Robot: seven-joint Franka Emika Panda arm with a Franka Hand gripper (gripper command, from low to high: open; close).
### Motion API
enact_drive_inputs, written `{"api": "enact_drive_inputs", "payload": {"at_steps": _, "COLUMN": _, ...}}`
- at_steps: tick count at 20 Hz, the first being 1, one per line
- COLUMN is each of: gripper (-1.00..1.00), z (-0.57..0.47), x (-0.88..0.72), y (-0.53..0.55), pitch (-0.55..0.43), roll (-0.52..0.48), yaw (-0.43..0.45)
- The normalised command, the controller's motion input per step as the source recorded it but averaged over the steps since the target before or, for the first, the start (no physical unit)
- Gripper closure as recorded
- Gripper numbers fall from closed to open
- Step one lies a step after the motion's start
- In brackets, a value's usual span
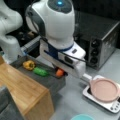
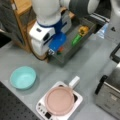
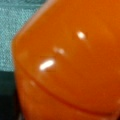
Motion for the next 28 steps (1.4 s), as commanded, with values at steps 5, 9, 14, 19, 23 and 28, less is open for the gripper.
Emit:
{"api": "enact_drive_inputs", "payload": {"at_steps": 5, "gripper": 1.00, "z": -0.13, "x": -0.51, "y": -0.12, "pitch": -0.288, "roll": 0.058, "yaw": 0.097}}
{"api": "enact_drive_inputs", "payload": {"at_steps": 9, "gripper": 1.00, "z": -0.13, "x": -0.45, "y": -0.11, "pitch": -0.308, "roll": 0.060, "yaw": 0.098}}
{"api": "enact_drive_inputs", "payload": {"at_steps": 14, "gripper": 1.00, "z": -0.15, "x": -0.42, "y": -0.11, "pitch": -0.293, "roll": 0.061, "yaw": 0.111}}
{"api": "enact_drive_inputs", "payload": {"at_steps": 19, "gripper": 1.00, "z": -0.20, "x": -0.38, "y": -0.06, "pitch": -0.296, "roll": 0.049, "yaw": 0.098}}
{"api": "enact_drive_inputs", "payload": {"at_steps": 23, "gripper": 1.00, "z": -0.19, "x": -0.36, "y": 0.02, "pitch": -0.303, "roll": 0.057, "yaw": 0.082}}
{"api": "enact_drive_inputs", "payload": {"at_steps": 28, "gripper": 1.00, "z": -0.16, "x": -0.31, "y": 0.07, "pitch": -0.303, "roll": 0.061, "yaw": 0.073}}
